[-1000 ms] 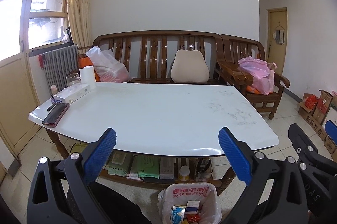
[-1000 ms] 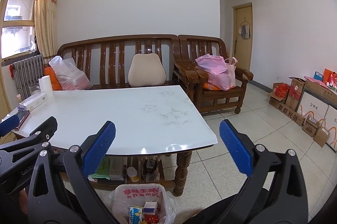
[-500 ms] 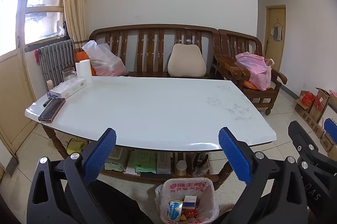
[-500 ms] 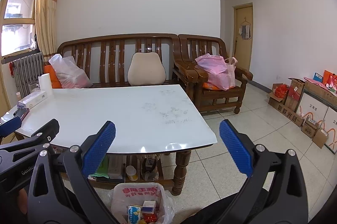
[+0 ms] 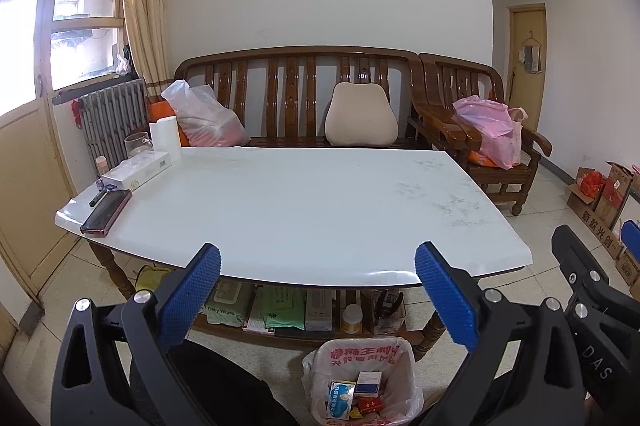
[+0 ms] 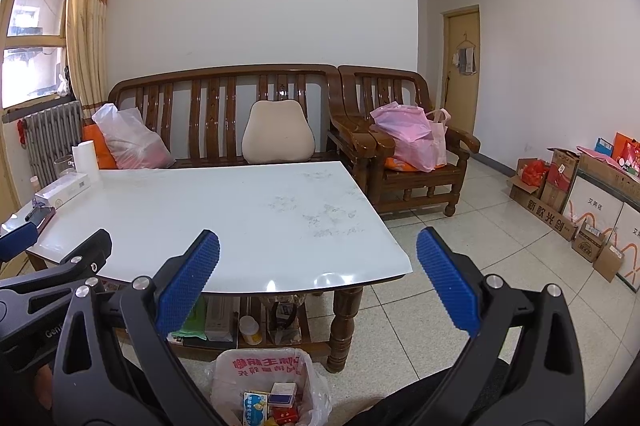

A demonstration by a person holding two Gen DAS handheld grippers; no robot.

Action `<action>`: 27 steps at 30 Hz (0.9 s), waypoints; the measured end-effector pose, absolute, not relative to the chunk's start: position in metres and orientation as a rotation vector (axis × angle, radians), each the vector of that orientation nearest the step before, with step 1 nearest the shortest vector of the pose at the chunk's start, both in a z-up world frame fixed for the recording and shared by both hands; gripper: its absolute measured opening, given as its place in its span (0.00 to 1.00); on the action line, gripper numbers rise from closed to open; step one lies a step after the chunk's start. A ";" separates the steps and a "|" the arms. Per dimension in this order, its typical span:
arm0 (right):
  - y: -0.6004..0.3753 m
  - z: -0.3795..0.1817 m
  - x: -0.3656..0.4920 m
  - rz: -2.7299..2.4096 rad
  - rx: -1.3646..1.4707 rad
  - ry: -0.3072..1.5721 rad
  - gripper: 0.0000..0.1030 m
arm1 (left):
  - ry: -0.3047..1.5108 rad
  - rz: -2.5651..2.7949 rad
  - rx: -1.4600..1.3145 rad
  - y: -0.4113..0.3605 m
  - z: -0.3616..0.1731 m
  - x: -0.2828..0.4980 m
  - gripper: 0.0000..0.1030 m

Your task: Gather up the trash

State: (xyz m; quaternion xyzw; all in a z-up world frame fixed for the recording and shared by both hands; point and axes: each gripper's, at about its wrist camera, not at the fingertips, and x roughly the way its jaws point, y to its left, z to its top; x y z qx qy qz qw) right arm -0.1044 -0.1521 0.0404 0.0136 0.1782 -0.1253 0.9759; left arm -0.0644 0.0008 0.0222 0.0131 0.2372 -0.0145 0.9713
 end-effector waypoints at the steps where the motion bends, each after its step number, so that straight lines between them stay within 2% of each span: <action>1: -0.152 0.041 -0.105 -0.253 0.028 0.359 0.94 | 0.479 -0.028 0.028 0.001 0.022 -0.065 0.93; 27: -0.155 0.036 -0.107 -0.241 0.033 0.359 0.94 | 0.556 -0.094 -0.017 0.008 0.019 -0.055 0.93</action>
